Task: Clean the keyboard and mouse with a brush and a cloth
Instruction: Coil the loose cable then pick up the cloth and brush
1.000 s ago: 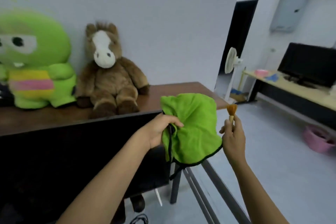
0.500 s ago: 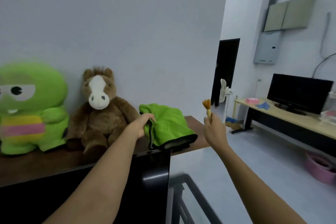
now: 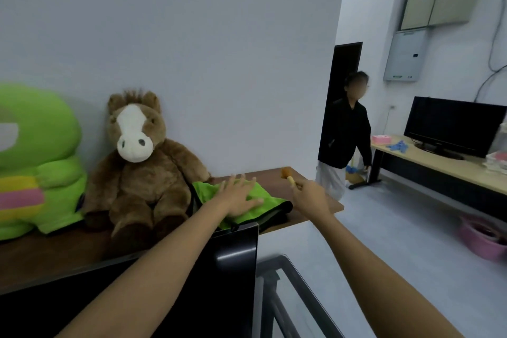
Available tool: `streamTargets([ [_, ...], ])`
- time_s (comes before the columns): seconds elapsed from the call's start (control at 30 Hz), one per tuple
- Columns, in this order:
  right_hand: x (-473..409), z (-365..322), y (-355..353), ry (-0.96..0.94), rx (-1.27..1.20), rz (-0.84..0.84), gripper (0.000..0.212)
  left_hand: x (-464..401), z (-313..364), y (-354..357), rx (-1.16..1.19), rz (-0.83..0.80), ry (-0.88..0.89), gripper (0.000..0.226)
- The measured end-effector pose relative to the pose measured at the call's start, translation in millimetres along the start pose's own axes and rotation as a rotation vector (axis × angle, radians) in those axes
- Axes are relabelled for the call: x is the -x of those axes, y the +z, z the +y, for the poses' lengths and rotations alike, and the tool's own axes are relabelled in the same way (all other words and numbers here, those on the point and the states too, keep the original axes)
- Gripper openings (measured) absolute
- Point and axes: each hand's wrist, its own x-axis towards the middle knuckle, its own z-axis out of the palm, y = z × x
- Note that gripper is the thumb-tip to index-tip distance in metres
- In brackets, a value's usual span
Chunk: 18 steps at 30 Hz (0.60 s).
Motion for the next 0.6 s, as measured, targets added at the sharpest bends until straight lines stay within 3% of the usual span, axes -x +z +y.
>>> streamTargets([
  [0.07,-5.9,4.8,14.1,0.018,0.028,0.000,0.046,-4.5,-2.4,11.3,0.047,-0.223,-0.034,0.087],
  [0.13,-8.4,10.4,24.2,0.048,0.030,-0.024,0.044,-8.9,-6.6,17.9,0.036,-0.278,-0.059,0.094],
  [0.37,-7.2,15.2,44.3,0.135,0.097,-0.072,0.024,-12.6,-9.8,23.0,0.041,-0.285,-0.082,0.109],
  [0.6,-11.4,20.0,45.7,0.155,0.110,-0.107,0.026,-10.7,-9.2,21.3,0.041,-0.283,-0.068,0.108],
])
